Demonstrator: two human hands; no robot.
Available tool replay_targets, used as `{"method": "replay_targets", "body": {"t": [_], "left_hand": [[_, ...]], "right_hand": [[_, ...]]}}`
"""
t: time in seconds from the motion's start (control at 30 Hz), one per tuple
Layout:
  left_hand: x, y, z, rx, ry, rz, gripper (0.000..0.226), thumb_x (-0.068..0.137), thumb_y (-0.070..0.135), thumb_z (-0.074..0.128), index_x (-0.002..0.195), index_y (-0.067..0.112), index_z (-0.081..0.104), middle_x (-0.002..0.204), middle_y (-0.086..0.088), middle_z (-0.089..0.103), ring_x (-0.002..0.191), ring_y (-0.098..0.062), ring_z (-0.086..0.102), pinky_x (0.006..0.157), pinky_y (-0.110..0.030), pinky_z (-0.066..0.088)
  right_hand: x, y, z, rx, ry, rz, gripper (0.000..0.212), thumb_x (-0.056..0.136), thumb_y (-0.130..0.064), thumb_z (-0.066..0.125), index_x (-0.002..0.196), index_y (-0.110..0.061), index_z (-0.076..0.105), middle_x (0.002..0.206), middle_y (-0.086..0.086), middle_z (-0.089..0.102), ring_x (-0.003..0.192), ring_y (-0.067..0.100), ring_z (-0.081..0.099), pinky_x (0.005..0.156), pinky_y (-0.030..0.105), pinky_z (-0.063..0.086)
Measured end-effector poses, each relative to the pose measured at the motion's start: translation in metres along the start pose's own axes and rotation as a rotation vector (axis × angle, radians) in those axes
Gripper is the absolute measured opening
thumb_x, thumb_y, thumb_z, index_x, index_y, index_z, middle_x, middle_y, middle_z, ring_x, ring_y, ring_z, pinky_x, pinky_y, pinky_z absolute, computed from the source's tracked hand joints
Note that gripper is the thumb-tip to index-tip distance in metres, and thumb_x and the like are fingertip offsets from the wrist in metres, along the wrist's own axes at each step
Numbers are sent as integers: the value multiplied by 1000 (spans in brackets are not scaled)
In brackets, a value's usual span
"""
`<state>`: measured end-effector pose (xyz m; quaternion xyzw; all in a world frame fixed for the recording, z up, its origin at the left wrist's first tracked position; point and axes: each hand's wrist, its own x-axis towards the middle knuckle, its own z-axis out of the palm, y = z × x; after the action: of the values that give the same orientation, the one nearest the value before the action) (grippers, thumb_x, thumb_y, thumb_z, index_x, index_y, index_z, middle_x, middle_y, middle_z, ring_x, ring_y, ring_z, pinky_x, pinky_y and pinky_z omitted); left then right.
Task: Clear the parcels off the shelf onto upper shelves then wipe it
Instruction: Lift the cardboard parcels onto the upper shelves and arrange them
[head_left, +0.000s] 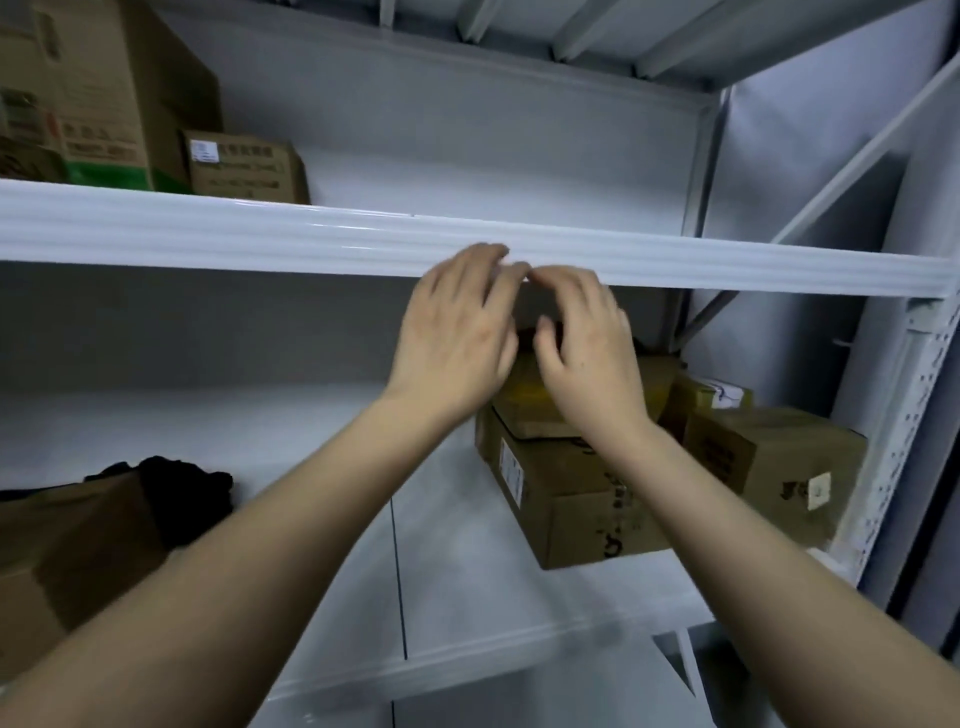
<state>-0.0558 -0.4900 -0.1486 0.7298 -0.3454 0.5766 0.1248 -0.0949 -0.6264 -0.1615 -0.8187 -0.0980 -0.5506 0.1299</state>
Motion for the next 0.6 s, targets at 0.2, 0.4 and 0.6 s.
{"method": "replay_targets", "body": {"t": [0.2,0.4,0.6], "left_hand": [[-54,25,57,-114,-151,-16,52,78,11,59,130,6,53,126,-11,57,116,-26,55,100,-36,41],[-81,22,118,-216,-405,-268,59,92,22,50,147,12,31,141,-7,44,128,-22,44,105,-32,36],[-91,12,175,-231,-528,-362,59,95,31,48,148,15,26,142,-6,40,127,-21,43,103,-31,40]], "right_hand": [[-53,35,30,-45,-143,115,42,89,-10,48,131,-17,50,127,-2,52,116,12,46,92,23,34],[-74,73,64,-135,-303,297,42,95,-17,47,137,-20,45,133,-2,49,122,13,45,100,29,38],[-85,118,86,-223,-361,446,44,95,-22,50,139,-22,43,135,-2,48,124,15,45,104,33,42]]}}
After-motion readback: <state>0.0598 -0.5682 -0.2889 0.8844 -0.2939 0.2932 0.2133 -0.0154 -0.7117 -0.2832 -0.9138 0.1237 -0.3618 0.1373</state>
